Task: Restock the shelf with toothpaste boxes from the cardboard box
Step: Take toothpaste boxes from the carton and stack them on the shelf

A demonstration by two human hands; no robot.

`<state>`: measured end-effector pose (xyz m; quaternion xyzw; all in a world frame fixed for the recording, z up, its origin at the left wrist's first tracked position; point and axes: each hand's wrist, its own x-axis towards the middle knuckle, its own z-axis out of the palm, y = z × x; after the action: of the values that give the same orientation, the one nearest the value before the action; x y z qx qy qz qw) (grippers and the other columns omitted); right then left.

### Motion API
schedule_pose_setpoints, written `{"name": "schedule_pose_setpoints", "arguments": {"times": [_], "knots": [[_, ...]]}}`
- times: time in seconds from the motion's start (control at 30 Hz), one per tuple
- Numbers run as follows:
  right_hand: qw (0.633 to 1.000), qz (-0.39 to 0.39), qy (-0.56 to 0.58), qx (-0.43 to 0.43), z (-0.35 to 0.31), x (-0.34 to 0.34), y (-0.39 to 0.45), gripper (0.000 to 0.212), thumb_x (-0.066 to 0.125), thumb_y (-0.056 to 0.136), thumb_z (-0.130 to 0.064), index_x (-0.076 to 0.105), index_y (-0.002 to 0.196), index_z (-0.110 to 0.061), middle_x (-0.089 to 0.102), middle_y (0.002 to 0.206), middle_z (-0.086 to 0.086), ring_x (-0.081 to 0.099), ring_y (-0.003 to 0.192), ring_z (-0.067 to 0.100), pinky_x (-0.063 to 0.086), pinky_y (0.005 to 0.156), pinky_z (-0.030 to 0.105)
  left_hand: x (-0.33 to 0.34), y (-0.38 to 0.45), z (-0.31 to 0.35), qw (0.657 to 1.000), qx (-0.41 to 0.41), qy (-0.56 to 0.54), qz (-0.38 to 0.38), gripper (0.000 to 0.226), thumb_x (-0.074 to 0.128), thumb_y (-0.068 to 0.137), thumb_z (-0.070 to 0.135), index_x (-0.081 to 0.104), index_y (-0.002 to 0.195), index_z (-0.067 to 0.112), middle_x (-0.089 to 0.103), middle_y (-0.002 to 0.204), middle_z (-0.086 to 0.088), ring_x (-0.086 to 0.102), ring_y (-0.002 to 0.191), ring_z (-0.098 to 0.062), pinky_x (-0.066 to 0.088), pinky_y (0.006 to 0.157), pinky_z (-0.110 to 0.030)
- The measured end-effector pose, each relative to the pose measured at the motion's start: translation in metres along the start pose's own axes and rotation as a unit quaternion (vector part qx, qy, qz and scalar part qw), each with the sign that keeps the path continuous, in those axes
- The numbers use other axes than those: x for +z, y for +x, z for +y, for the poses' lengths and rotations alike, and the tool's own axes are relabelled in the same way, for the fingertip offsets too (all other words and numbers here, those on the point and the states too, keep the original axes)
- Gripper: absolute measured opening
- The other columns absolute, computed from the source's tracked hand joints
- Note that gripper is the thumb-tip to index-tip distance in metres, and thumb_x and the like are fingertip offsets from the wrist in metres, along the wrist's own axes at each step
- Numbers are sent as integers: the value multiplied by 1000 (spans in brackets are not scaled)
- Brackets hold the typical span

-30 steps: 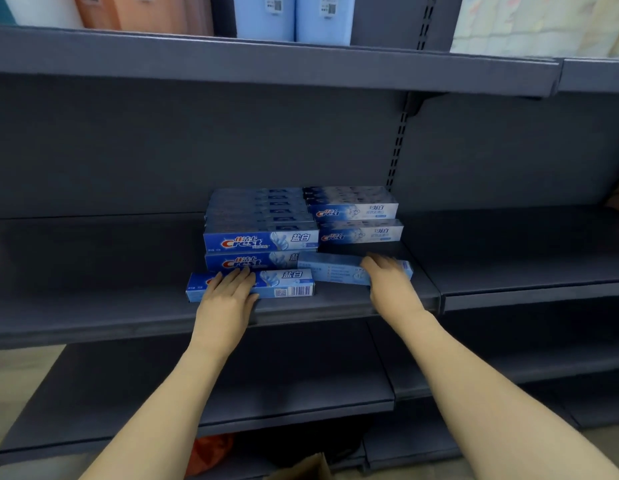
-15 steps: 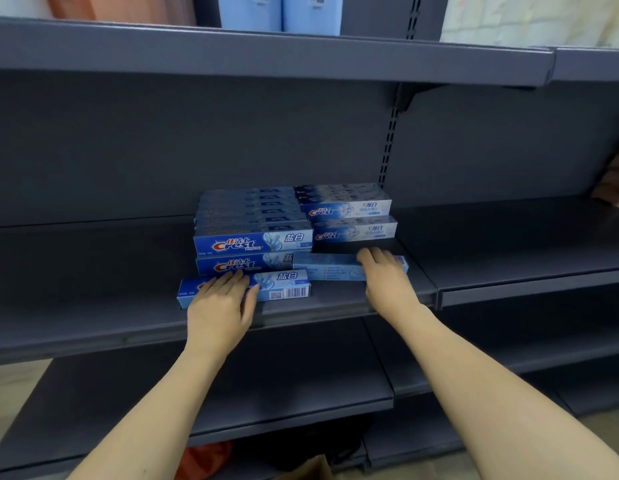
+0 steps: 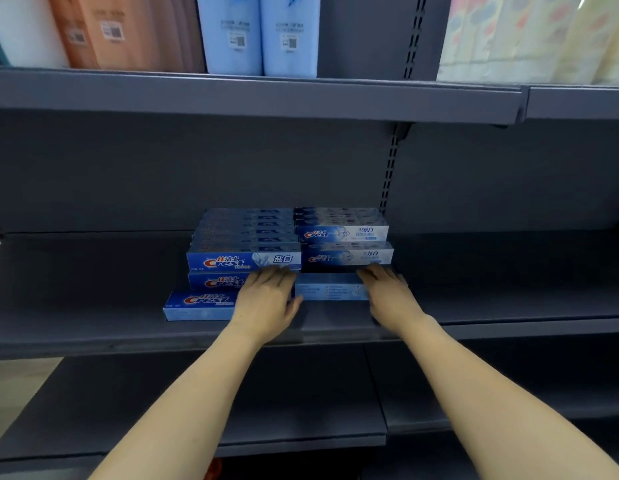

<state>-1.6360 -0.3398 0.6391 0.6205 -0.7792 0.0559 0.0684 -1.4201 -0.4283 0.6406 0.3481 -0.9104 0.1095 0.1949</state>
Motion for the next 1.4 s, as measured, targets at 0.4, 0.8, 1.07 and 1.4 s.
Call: {"name": "schedule_pose_setpoints", "arguments": {"times": [0.4, 0.8, 1.07, 1.4], "knots": [[999, 32, -10, -38, 17, -1, 0, 56, 51, 90, -7, 33, 142, -15, 40, 141, 5, 37, 130, 24, 30, 106, 33, 21, 39, 52, 998, -12, 19, -54, 53, 42, 100, 24, 26, 148, 10, 38, 149, -6, 31, 139, -21, 19, 115, -36], [994, -33, 22, -101, 45, -36, -4, 33, 43, 97, -40, 62, 109, -16, 59, 107, 1, 54, 98, 20, 41, 71, 28, -3, 30, 54, 998, 25, -9, -50, 42, 73, 76, 42, 69, 110, 18, 73, 95, 0, 68, 85, -24, 47, 85, -32], [997, -21, 55, -44, 60, -39, 1, 35, 30, 102, -29, 55, 120, -12, 56, 123, 5, 55, 105, 24, 48, 83, 32, -10, 43, 50, 995, 18, -17, -93, 70, 39, 91, 62, 32, 146, 18, 44, 145, 2, 45, 128, -19, 31, 107, -30], [990, -110, 56, -68, 59, -43, -2, 58, 45, 91, -54, 43, 140, -23, 44, 144, -2, 46, 128, 20, 42, 102, 32, -9, 55, 60, 979, 49, -77, -182, 61, 44, 94, 52, 37, 143, 16, 47, 141, -4, 46, 127, -24, 40, 101, -32]]}}
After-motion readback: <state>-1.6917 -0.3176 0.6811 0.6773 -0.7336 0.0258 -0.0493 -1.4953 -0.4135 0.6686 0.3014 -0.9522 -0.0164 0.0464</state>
